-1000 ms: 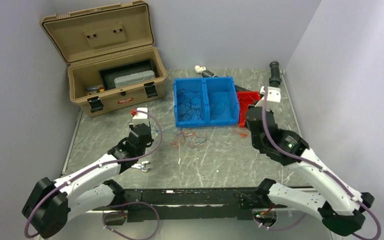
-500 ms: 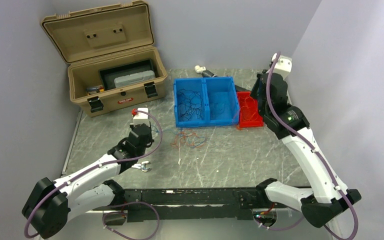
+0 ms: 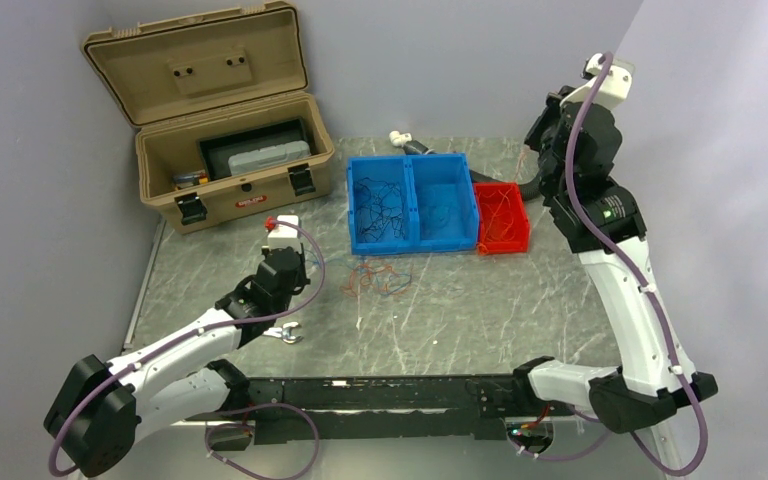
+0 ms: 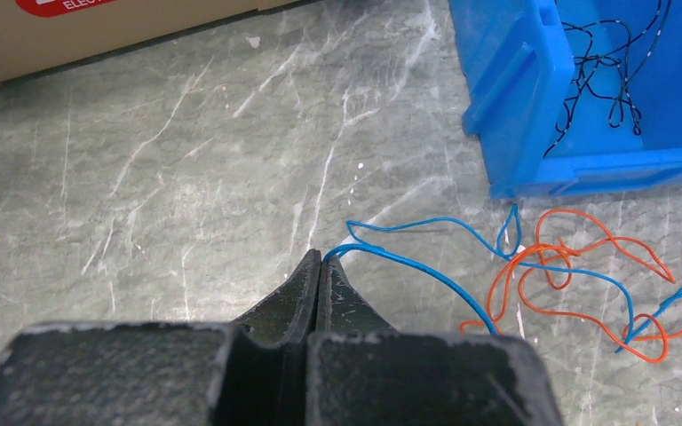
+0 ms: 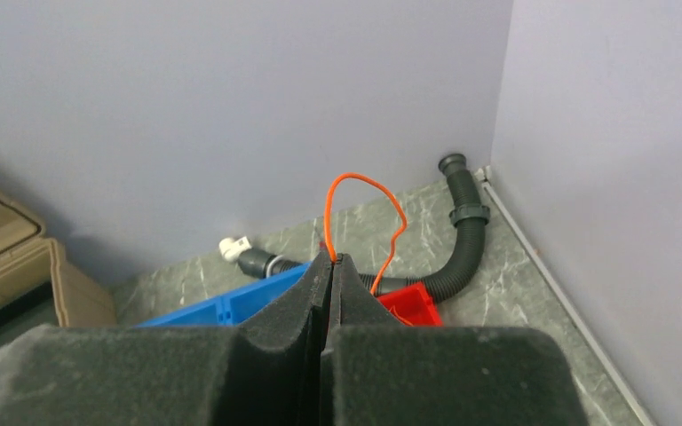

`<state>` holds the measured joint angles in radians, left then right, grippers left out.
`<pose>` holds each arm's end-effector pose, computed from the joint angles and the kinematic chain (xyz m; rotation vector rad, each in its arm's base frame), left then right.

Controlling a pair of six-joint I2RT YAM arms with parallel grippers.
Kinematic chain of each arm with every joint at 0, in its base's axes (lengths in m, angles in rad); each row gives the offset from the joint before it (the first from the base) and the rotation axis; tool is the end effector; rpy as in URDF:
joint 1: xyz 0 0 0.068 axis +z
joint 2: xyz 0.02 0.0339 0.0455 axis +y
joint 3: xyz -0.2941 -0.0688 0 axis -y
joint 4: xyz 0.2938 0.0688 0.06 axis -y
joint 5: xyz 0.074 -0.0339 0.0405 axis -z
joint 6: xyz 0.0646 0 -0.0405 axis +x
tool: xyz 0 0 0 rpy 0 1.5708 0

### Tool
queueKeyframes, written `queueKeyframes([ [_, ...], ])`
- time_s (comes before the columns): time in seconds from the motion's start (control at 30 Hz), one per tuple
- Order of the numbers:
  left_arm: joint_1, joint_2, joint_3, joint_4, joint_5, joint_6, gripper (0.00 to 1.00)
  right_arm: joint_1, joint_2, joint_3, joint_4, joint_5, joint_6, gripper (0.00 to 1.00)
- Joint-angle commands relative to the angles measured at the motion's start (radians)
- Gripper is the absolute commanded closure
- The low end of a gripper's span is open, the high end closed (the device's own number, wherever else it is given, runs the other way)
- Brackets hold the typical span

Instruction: Untangle the cables

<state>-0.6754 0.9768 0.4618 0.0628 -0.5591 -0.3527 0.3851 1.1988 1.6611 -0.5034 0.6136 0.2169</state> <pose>0.2216 -0.1336 0.2085 -0.0321 1.9516 -0.1111 0.2698 0.0692 0.5670 0.3361 1.5689 -0.0277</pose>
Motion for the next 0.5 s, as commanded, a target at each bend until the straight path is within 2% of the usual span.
queueKeyframes([
  [0.0, 0.001, -0.010, 0.001, 0.038, 0.019, 0.019, 1.00, -0.030, 0.031, 0.075, 0.041, 0.005, -0.037, 1.00],
  [0.23, 0.001, -0.001, 0.004, 0.039, 0.019, 0.021, 1.00, -0.052, 0.072, 0.164, 0.044, -0.028, -0.031, 1.00],
  [0.47, 0.001, 0.008, 0.006, 0.044, 0.023, 0.026, 1.00, -0.070, 0.149, 0.359, 0.017, -0.061, -0.050, 1.00],
])
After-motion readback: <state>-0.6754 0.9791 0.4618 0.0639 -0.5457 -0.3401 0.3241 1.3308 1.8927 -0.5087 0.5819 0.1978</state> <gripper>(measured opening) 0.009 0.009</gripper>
